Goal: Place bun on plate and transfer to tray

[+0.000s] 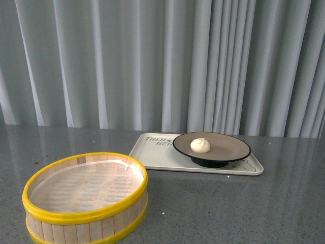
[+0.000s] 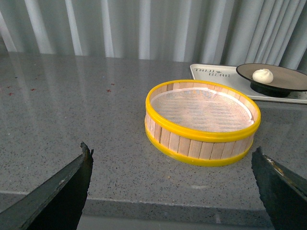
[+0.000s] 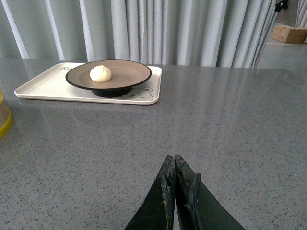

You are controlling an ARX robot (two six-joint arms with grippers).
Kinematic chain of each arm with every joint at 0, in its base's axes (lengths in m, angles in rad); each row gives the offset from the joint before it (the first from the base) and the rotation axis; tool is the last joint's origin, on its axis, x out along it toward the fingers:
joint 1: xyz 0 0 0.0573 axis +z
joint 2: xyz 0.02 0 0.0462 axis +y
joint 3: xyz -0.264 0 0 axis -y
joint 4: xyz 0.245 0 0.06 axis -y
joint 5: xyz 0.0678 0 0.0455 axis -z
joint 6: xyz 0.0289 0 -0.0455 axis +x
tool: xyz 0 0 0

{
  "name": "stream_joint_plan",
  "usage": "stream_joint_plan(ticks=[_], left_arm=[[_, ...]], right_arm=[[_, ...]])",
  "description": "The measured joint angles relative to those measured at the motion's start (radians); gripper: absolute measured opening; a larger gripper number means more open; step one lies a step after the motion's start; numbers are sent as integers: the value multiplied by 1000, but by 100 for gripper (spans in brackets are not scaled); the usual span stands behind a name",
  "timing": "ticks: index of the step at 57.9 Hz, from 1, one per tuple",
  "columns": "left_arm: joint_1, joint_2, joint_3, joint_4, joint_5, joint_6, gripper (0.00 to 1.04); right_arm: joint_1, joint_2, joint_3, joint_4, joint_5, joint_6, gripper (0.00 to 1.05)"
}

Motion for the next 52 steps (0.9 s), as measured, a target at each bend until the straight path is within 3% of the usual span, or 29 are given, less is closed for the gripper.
stream_joint_plan(ticks=[52], left_arm=[[0,0,0,0,0,0,98]], right_arm=[[0,-442,-3,-420,0,0,2]])
